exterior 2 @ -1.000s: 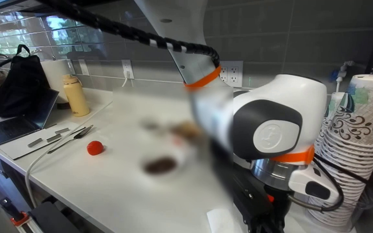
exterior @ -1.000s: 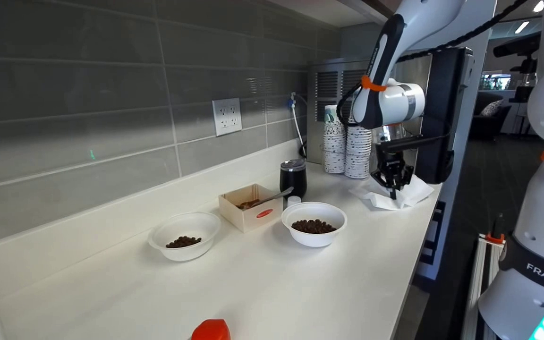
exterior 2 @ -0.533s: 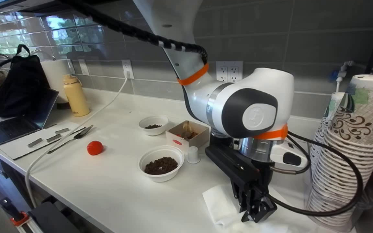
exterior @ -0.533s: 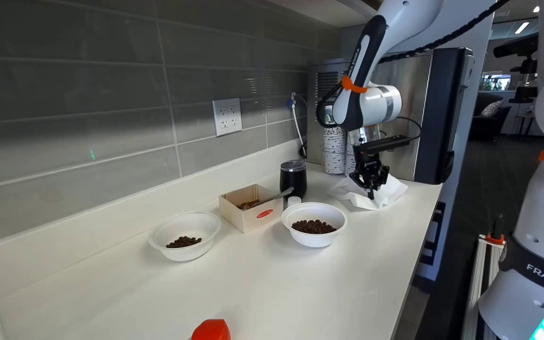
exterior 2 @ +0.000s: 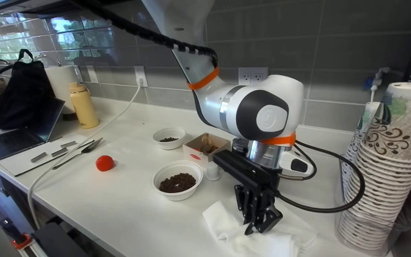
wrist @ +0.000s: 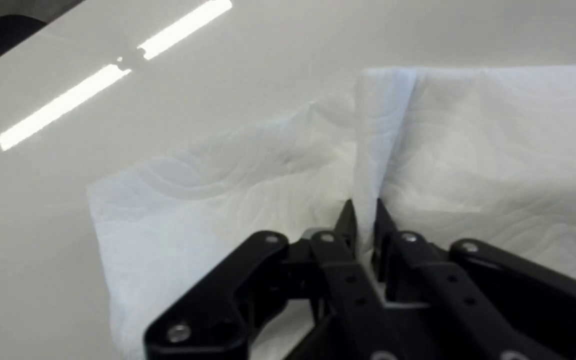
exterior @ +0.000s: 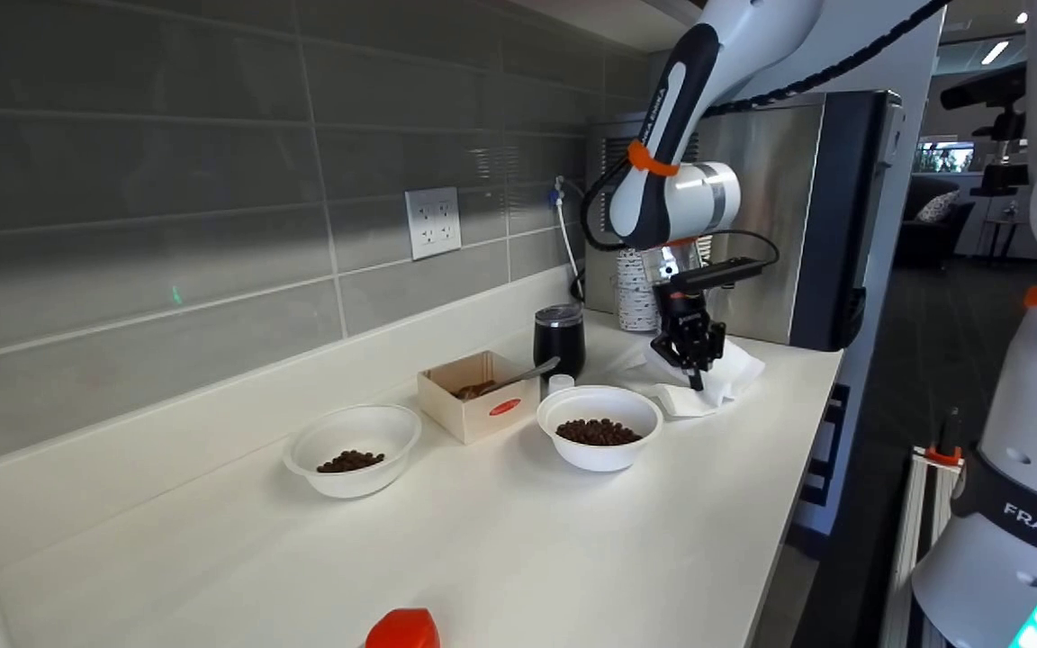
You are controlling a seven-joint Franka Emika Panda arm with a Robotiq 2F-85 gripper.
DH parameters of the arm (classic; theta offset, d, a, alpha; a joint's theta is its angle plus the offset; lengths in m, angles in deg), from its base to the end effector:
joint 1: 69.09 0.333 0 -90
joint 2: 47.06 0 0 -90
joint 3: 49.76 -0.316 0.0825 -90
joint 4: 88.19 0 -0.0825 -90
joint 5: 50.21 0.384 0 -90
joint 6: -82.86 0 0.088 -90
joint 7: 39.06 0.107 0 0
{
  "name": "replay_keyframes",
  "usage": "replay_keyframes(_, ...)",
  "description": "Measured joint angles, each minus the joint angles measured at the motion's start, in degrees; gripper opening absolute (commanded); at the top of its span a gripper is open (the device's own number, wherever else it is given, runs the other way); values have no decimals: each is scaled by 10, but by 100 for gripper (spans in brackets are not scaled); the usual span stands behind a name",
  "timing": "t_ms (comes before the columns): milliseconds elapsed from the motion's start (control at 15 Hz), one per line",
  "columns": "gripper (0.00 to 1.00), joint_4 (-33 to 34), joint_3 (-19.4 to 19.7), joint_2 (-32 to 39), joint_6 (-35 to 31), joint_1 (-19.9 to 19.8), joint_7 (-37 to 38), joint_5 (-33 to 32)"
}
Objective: Use the paper towel to clean the left part of the counter
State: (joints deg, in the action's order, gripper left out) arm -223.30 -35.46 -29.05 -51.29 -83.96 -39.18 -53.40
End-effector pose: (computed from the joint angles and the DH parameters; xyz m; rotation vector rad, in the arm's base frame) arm 0.4098 -0.2370 0.1779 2.9892 -0.7036 -0.5278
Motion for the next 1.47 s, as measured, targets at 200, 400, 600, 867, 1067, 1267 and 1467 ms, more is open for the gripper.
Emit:
replay_keyframes(200,2,-5,2,-1,41,7,3,-15)
replay_keyframes(400,2,-23,18,-8,52,7,21,-44)
replay_keyframes(600,2,-48,39,-39,49,7,36,-71)
replay_keyframes(867,2,-94,44,-139,28,8,61,-110)
replay_keyframes(1067,2,-129,23,-230,28,9,79,-134)
replay_keyframes(1267,2,-167,-23,-321,38,14,88,-139)
replay_keyframes(1467,2,-199,-77,-403,49,39,88,-129)
